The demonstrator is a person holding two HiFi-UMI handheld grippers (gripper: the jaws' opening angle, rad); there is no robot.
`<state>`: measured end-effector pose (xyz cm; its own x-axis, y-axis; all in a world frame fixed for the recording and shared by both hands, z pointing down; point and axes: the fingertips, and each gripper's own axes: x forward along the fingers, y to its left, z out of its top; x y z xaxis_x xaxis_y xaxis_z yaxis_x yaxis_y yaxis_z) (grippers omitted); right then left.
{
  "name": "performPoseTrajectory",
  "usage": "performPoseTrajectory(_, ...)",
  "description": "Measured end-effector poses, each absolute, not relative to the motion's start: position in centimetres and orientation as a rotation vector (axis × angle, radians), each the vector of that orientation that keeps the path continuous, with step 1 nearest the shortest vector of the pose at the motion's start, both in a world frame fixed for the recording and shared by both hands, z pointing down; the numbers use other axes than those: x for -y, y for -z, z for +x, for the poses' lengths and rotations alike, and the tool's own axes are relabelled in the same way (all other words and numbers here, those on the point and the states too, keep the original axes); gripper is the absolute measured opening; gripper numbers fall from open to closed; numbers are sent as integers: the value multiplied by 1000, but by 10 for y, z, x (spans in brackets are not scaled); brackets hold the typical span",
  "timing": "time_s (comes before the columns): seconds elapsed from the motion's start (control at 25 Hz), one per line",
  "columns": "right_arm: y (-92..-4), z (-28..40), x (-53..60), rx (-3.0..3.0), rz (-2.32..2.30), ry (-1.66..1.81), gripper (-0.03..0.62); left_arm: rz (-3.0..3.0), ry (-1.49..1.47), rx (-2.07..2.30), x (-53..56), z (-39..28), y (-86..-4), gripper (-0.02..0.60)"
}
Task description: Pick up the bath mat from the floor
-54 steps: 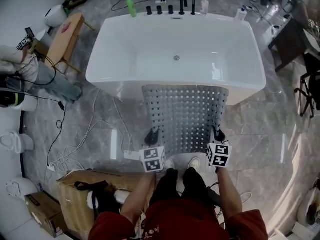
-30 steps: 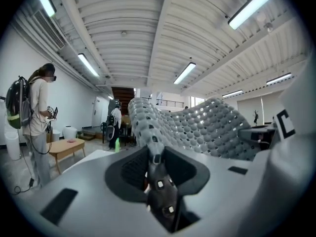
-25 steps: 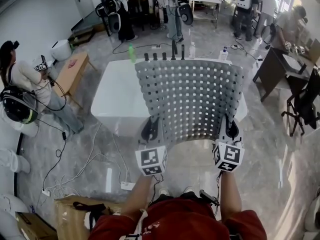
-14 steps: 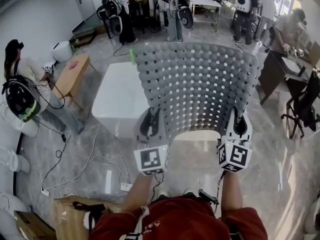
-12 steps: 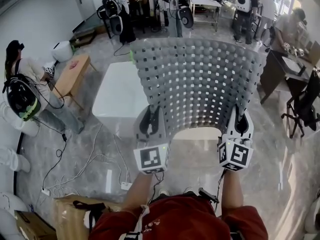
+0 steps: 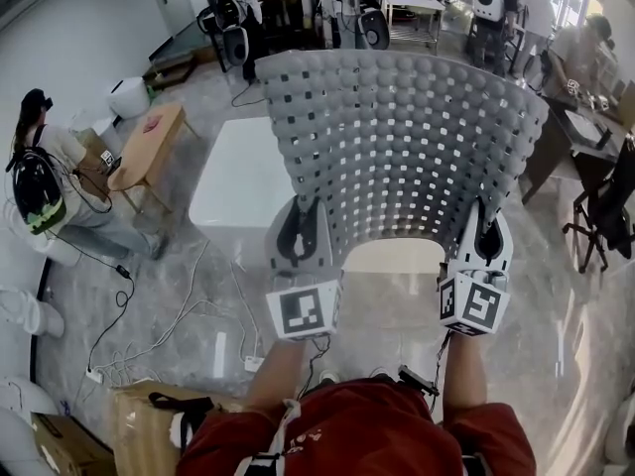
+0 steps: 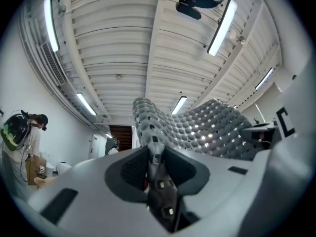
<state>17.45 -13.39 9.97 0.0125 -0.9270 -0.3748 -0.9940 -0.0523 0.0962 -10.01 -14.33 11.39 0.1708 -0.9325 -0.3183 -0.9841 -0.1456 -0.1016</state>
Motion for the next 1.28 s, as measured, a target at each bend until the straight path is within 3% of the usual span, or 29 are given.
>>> performPoseTrajectory(1.28, -96, 188, 141, -1993, -2097, -498, 52, -2152, -284, -1834, 150, -91, -104, 107)
